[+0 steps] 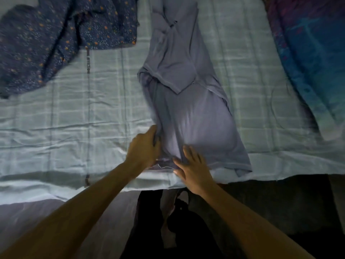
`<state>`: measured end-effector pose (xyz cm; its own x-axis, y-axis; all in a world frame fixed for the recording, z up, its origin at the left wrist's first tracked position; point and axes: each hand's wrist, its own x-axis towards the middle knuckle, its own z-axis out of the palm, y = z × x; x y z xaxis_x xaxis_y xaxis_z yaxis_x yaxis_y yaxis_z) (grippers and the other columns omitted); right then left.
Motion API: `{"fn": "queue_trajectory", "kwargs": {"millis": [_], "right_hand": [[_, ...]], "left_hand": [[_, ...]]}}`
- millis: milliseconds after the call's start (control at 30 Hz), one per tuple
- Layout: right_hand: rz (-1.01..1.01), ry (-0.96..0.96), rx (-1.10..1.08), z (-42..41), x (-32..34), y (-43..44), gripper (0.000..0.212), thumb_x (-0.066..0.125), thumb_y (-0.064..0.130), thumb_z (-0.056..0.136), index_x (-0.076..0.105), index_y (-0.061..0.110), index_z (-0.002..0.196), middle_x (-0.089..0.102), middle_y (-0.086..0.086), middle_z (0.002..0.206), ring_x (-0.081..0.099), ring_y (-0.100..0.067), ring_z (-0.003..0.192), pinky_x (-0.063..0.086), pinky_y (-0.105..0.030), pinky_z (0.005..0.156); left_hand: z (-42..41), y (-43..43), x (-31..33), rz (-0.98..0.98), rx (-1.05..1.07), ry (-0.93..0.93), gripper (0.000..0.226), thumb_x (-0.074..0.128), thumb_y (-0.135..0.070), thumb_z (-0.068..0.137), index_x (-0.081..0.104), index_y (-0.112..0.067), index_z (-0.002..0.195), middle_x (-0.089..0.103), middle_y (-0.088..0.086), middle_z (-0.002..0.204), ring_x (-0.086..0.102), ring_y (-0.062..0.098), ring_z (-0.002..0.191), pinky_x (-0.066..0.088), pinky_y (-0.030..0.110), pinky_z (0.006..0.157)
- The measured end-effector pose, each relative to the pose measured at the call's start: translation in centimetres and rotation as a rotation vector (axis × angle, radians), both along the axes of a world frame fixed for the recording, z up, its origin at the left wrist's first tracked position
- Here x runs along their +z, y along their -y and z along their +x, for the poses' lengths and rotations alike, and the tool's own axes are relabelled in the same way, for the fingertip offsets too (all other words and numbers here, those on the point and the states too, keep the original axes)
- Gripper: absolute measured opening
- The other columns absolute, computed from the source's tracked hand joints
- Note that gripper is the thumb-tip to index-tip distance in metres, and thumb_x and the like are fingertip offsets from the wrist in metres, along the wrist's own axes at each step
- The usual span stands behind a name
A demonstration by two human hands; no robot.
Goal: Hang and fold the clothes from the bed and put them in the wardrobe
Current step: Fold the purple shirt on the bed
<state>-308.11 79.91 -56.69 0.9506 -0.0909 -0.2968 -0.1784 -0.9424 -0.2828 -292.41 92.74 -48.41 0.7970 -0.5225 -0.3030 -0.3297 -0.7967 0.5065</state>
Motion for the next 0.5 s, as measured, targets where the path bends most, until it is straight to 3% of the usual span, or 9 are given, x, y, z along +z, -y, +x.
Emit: {"fn": "queue_trajectory", "kwargs": {"millis": [33, 100, 167, 200, 267, 367, 433, 500], "right_hand": [[0.022, 0.054, 0.004, -0.6, 0.0, 0.1, 0.035, 0.044, 0.046, 0.09, 0.062, 0.029, 0.116, 0.048, -0.016, 0.141, 0.047, -0.039, 0.127, 0.044, -0.048, 0.092], [0.156, 0.169, -0.023, -1.5, 0.5, 1.0, 0.028, 0.046, 0.036, 0.091, 0.068, 0.025, 0.104, 0.061, -0.012, 0.127, 0.056, -0.032, 0.117, 0.047, -0.04, 0.088], [0.252, 0.268, -0.147, -2.2, 1.3, 2.7, 0.018, 0.054, 0.025, 0.085, 0.07, 0.019, 0.09, 0.07, -0.006, 0.094, 0.064, -0.025, 0.089, 0.05, -0.034, 0.077], [0.256, 0.297, -0.246, -2.6, 1.7, 3.8, 0.016, 0.055, 0.023, 0.084, 0.07, 0.017, 0.085, 0.068, -0.003, 0.082, 0.064, -0.023, 0.077, 0.052, -0.032, 0.071], [0.189, 0.364, -0.447, -3.1, 2.5, 5.9, 0.018, 0.054, 0.024, 0.084, 0.069, 0.013, 0.084, 0.065, -0.004, 0.079, 0.06, -0.022, 0.072, 0.052, -0.036, 0.069], [0.003, 0.341, -0.781, -2.6, 2.6, 8.3, 0.027, 0.057, 0.021, 0.084, 0.064, 0.009, 0.107, 0.06, -0.018, 0.11, 0.056, -0.036, 0.101, 0.046, -0.048, 0.088], [0.023, 0.174, -1.045, -2.4, 1.9, 9.3, 0.052, 0.065, 0.023, 0.084, 0.05, 0.007, 0.131, 0.05, -0.021, 0.131, 0.046, -0.038, 0.121, 0.034, -0.051, 0.101], [0.049, -0.022, -1.194, -2.5, 1.1, 10.2, 0.06, 0.062, 0.037, 0.087, 0.044, 0.008, 0.135, 0.054, -0.019, 0.128, 0.049, -0.036, 0.118, 0.037, -0.048, 0.1]], "left_hand": [[-1.0, 1.6, 0.5, 0.031, -0.164, -0.034, 0.033, 0.048, -0.027, 0.089, 0.048, -0.014, 0.119, 0.064, 0.016, 0.082, 0.059, 0.039, 0.074, 0.044, 0.038, 0.062], [-3.0, 4.0, 0.3, 0.3, -0.465, -0.201, 0.05, 0.056, -0.035, 0.086, 0.043, -0.016, 0.131, 0.063, 0.014, 0.109, 0.059, 0.037, 0.101, 0.049, 0.04, 0.078], [-4.2, 5.4, -0.6, 0.565, -0.668, -0.234, 0.047, 0.05, -0.041, 0.091, 0.047, -0.018, 0.132, 0.056, 0.01, 0.128, 0.051, 0.032, 0.119, 0.045, 0.038, 0.089], [-4.2, 5.6, -0.9, 0.604, -0.685, -0.212, 0.043, 0.046, -0.042, 0.092, 0.051, -0.02, 0.129, 0.056, 0.008, 0.129, 0.051, 0.029, 0.12, 0.044, 0.037, 0.089], [-4.1, 5.3, -1.4, 0.539, -0.607, -0.172, 0.04, 0.042, -0.048, 0.092, 0.062, -0.023, 0.116, 0.061, 0.006, 0.121, 0.055, 0.027, 0.114, 0.043, 0.034, 0.086], [-3.8, 4.1, -2.3, 0.226, -0.392, 0.022, 0.041, 0.038, -0.051, 0.09, 0.066, -0.023, 0.098, 0.062, 0.005, 0.101, 0.058, 0.027, 0.099, 0.042, 0.031, 0.075], [-3.0, 3.8, -3.8, 0.066, -0.301, 0.147, 0.046, 0.034, -0.047, 0.09, 0.062, -0.02, 0.113, 0.059, 0.009, 0.112, 0.055, 0.03, 0.105, 0.044, 0.035, 0.084], [-2.0, 3.4, -5.8, 0.094, -0.316, 0.158, 0.056, 0.035, -0.044, 0.089, 0.047, -0.015, 0.135, 0.046, 0.016, 0.137, 0.044, 0.034, 0.127, 0.04, 0.045, 0.1]]}}
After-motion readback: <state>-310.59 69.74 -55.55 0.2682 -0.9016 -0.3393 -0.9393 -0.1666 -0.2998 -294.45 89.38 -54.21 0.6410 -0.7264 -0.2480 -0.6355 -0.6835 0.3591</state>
